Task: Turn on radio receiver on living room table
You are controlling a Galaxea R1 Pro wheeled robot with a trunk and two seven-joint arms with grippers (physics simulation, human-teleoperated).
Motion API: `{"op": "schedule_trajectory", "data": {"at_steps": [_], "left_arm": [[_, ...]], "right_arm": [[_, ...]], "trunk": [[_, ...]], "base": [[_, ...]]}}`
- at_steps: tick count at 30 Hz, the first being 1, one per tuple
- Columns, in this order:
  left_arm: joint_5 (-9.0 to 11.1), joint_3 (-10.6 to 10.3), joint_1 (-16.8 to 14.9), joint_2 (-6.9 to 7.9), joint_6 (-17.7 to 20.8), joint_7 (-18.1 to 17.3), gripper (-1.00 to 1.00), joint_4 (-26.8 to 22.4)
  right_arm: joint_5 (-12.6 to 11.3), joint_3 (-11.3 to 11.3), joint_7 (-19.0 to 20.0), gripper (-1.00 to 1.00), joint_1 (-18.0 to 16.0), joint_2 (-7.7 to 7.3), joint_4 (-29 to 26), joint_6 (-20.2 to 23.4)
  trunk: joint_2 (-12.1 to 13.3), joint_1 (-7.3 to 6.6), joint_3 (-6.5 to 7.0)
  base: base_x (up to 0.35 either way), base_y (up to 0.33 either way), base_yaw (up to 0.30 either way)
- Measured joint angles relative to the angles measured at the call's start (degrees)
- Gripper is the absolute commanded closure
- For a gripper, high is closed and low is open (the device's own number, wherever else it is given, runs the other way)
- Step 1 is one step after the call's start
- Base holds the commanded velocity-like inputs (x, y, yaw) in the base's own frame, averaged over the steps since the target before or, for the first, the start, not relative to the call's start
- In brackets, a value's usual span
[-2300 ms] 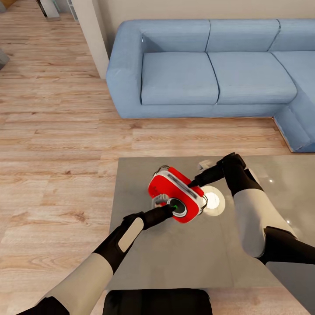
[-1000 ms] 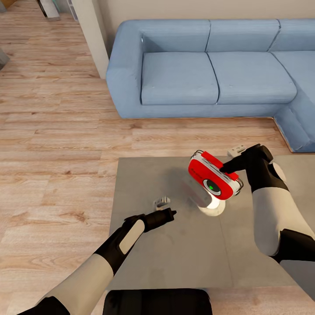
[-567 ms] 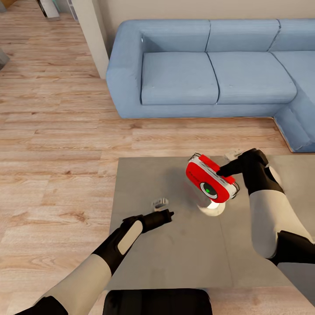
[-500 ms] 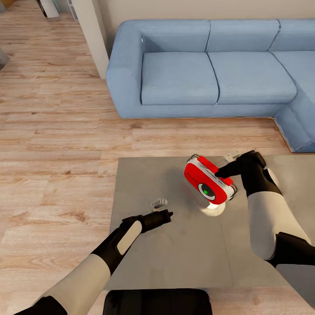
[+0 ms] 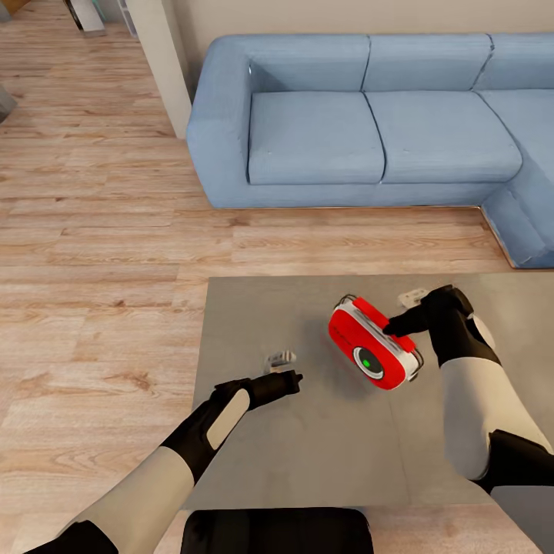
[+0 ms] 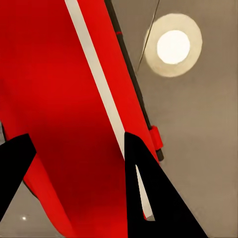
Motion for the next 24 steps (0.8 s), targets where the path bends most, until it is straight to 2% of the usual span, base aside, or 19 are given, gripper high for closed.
{"op": "schedule_trajectory", "data": {"at_steps": [4,12,16,17,18,19,20,21,23,24], "left_arm": [[-0.1,0.0,0.0,0.01,0.0,0.0,1.00,0.0],[-0.2,0.0,0.0,0.07,0.0,0.0,1.00,0.0],[-0.2,0.0,0.0,0.04,0.0,0.0,1.00,0.0],[-0.2,0.0,0.0,0.02,0.0,0.0,1.00,0.0],[-0.2,0.0,0.0,0.01,0.0,0.0,1.00,0.0],[-0.2,0.0,0.0,0.05,0.0,0.0,1.00,0.0],[-0.2,0.0,0.0,0.03,0.0,0.0,1.00,0.0],[-0.2,0.0,0.0,0.03,0.0,0.0,1.00,0.0],[-0.2,0.0,0.0,0.06,0.0,0.0,1.00,0.0],[-0.2,0.0,0.0,0.07,0.0,0.0,1.00,0.0]], "right_arm": [[0.2,-0.9,0.1,1.00,1.3,0.10,-1.3,-0.2],[0.3,-1.2,-1.7,1.00,4.0,0.33,-3.8,-0.3],[-0.2,-1.3,-2.9,1.00,5.3,1.22,-5.1,-0.7],[-1.6,-1.3,-8.2,1.00,7.7,3.04,-9.0,0.1],[-0.9,-1.3,-13.2,1.00,7.8,3.64,-10.6,-0.5],[1.8,-1.4,-14.3,1.00,7.9,4.08,-14.7,-1.7],[0.9,-1.3,-15.0,1.00,7.8,4.41,-19.9,-2.7],[-0.7,-1.3,-15.2,1.00,7.9,4.55,-22.8,-2.5],[-1.2,-2.0,-15.6,1.00,8.3,4.81,-19.9,-4.0],[-2.9,-2.6,-16.0,1.00,8.5,4.89,-18.7,-4.6]], "trunk": [[0.0,0.00,0.00],[0.0,0.00,0.00],[0.0,0.00,0.00],[0.0,0.00,0.00],[0.0,0.01,0.00],[0.0,0.01,0.00],[0.0,0.00,0.01],[0.0,-0.01,0.01],[0.0,0.01,0.00],[0.0,0.01,0.00]], "base": [[0.000,0.000,0.000],[0.000,0.000,0.000],[0.000,0.000,0.000],[0.000,0.000,0.000],[0.000,0.000,0.000],[0.000,0.000,0.000],[0.000,0.000,0.000],[0.000,0.000,0.000],[0.000,0.000,0.000],[0.000,0.000,0.000]]}}
